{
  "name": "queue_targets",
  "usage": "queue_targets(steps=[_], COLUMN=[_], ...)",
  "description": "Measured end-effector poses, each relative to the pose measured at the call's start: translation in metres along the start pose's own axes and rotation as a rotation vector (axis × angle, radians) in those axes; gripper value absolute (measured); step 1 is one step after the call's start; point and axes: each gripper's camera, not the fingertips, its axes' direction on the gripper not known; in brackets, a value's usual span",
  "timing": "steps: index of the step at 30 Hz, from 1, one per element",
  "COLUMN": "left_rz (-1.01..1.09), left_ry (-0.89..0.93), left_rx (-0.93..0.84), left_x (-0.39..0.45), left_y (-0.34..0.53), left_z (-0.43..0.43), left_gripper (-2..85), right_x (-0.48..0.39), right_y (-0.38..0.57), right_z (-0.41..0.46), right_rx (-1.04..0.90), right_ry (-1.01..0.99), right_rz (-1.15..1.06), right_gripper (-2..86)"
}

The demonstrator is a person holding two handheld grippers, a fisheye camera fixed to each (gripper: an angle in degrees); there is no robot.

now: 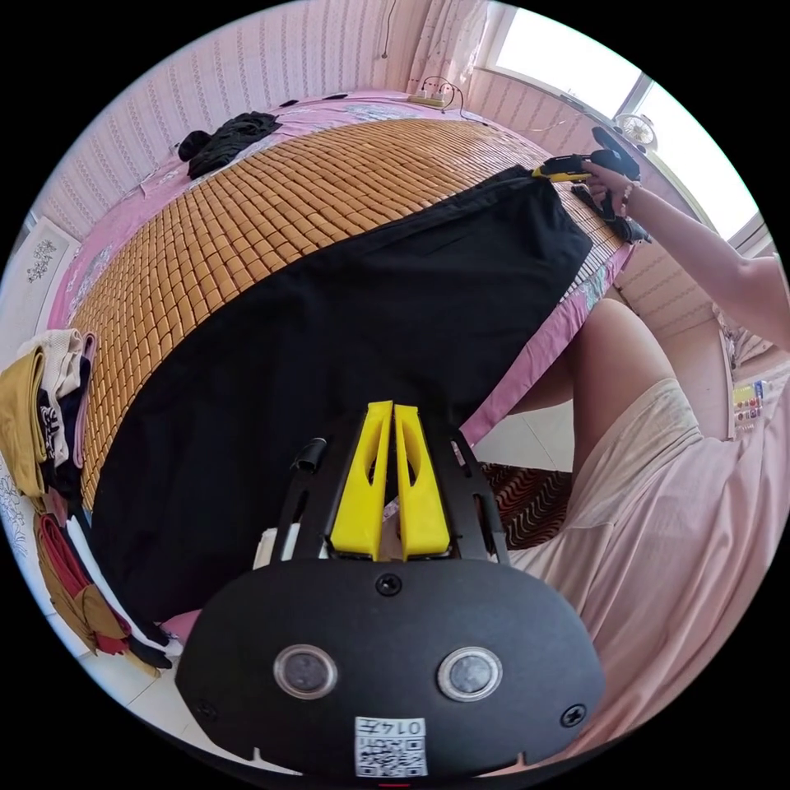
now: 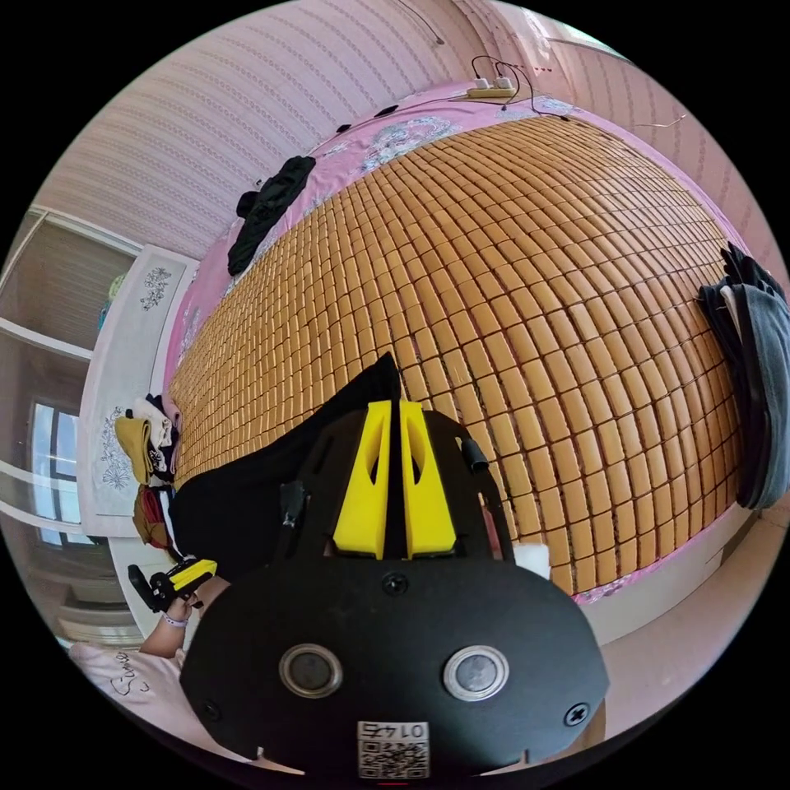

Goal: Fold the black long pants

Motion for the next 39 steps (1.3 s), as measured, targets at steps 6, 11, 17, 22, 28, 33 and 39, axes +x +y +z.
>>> queue_targets(steps=[6,11,17,22,28,33,39], left_rz=[0.015,0.018,0.032,0.031,0.023,0.029,0.023], left_ry=[0.002,0.025,0.040,0.036,0.034,0.023,0.032], left_rx=[-0.018,-0.020,-0.043,-0.084,-0.060,-0.016,0.022], left_x=[0.006,0.009,0.014,0.016,0.022,0.028,0.038], left_y=[0.005,0.004,-0.002,-0.004,0.000,0.008,0.005], left_z=[0.003,0.009,0.027,0.041,0.034,0.021,0.028], left_gripper=[-1.0,-1.0,-1.0,-1.0,-1.0,-1.0,-1.0], right_x=[-0.022,-0.026,-0.033,-0.048,-0.042,-0.089,-0.122], right_y=[0.004,0.008,0.012,0.000,-0.016,0.020,0.115], right_z=[0.016,0.027,0.043,0.044,0.126,0.148,0.224], right_rx=[-0.028,-0.041,-0.035,0.110,0.022,0.017,-0.309], right_ry=[0.106,0.114,0.070,-0.014,0.231,0.162,0.355], right_rz=[-0.069,-0.068,-0.104,-0.089,0.083,-0.079,-0.232], right_gripper=[0.0,-0.2,-0.8,-0.9,-0.7,-0.6,-0.9])
